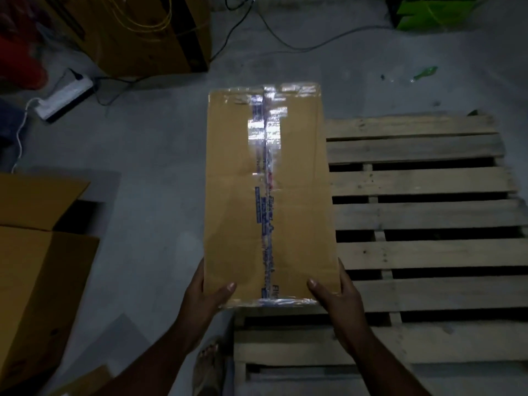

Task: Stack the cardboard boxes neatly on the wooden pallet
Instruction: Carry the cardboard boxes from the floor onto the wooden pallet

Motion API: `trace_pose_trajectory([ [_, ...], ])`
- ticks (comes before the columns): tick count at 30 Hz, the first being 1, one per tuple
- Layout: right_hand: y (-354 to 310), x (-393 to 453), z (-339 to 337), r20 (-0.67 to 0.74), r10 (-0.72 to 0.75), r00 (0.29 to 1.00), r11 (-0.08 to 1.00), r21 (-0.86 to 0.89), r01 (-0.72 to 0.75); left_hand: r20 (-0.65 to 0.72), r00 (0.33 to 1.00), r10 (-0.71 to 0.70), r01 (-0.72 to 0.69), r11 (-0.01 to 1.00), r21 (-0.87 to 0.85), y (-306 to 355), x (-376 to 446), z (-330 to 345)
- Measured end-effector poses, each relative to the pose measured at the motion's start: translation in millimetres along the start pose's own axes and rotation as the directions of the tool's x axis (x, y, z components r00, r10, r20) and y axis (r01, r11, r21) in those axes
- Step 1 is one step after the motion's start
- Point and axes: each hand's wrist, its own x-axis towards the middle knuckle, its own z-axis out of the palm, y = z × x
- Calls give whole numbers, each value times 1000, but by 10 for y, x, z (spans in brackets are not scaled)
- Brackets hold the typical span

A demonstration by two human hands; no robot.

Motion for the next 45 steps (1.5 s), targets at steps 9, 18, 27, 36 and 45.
trace_pose_trajectory([
  [9,-125,438,-142,36,7,999,999,-45,-5,74,997,-1,3,999,-33,266,327,193],
  [18,-197,629,-138,33,-71,997,995,-62,73,29,999,38,-37,998,-43,245,435,234],
  [27,-191,631,-79,-14,-109,994,987,-119,106,53,998,-29,33,997,-67,324,504,249],
  [36,-232,658,-82,-26,-130,991,976,-181,123,59,998,-23,25,999,-47,361,485,255],
  [45,-362,706,-72,-17,-103,995,978,-185,98,53,998,26,-25,999,-24,398,524,291],
])
